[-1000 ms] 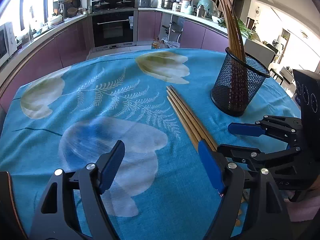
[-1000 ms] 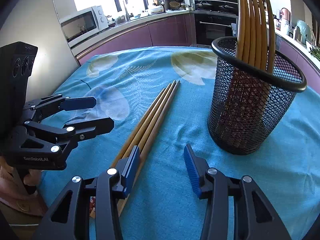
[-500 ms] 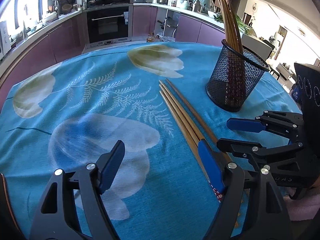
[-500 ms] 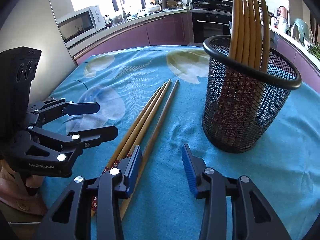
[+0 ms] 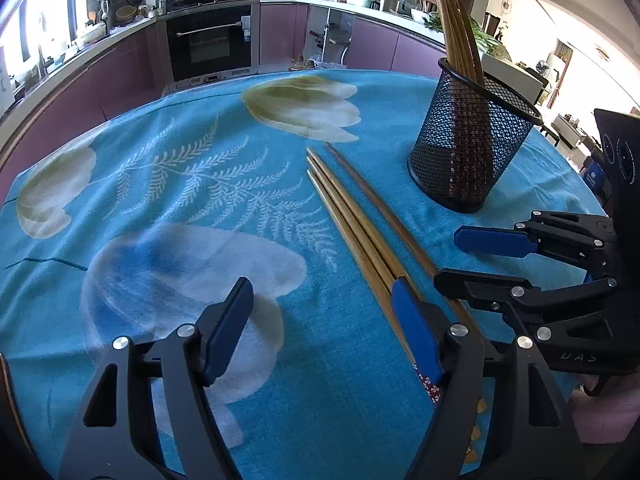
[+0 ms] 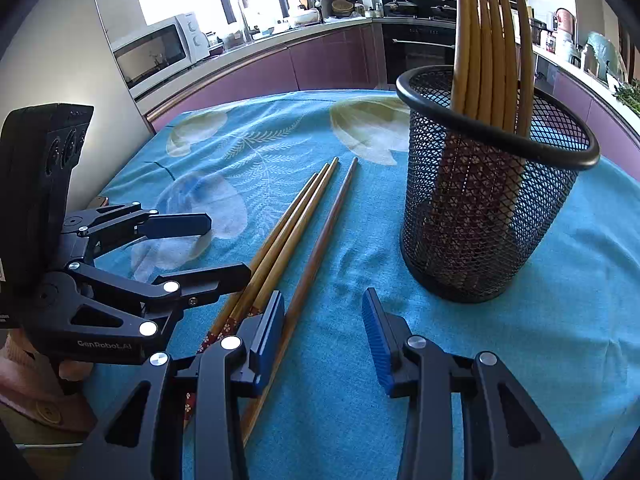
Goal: Organize utensils
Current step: 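Close the left gripper on a chopstick while the right gripper grasps another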
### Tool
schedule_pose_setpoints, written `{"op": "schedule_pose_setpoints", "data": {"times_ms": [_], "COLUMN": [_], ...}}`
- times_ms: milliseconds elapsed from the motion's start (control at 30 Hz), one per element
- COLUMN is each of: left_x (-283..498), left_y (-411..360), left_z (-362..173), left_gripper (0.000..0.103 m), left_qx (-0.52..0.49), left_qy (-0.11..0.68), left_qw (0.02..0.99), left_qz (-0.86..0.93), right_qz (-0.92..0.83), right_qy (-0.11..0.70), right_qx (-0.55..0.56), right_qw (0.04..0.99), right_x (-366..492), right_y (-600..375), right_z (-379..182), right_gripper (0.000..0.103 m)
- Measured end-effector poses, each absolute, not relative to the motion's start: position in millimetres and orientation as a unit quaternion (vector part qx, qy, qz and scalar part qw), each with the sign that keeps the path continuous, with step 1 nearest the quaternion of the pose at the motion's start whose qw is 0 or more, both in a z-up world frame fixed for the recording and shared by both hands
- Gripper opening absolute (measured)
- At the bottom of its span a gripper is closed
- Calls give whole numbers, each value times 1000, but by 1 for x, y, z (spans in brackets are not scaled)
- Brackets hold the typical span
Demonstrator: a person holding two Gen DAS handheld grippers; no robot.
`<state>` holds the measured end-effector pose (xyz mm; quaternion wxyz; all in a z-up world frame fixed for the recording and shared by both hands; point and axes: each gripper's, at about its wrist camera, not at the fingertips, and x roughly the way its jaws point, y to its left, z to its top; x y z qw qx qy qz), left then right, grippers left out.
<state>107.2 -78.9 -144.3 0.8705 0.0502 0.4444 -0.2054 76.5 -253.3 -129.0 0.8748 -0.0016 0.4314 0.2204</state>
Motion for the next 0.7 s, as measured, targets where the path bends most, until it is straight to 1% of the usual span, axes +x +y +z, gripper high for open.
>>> {"op": "schedule_pose_setpoints", "data": {"times_ms": [67,133,167,233,500,700], "left_x": [107,106,106,107,107,106], "left_y": [-79,-78,-78,-77,-73,-79], "left_z": [-145,-144,-143,-143,-142,-144], "left_gripper": [71,68,64,61,61,59], "left_qx": [52,53,53,54,30,50], "left_qy": [444,444,443,444,448,447], "left_qw": [871,871,871,871,865,866], "left_qz": [-205,-206,-206,-203,-222,-217], "right_qz": [220,220,220,220,220,220], "right_qy": [431,431,432,431,432,431], "right_qx": [-2,-2,-2,-2,-1,-2], "right_qw": [875,875,875,875,875,875], "right_x": [76,76,76,76,77,77], "right_y": [-253,-253,-253,-253,-254,-253], "right_z": [-129,-129,-129,-129,-129,-129], "right_gripper": [39,39,39,39,39,39]}}
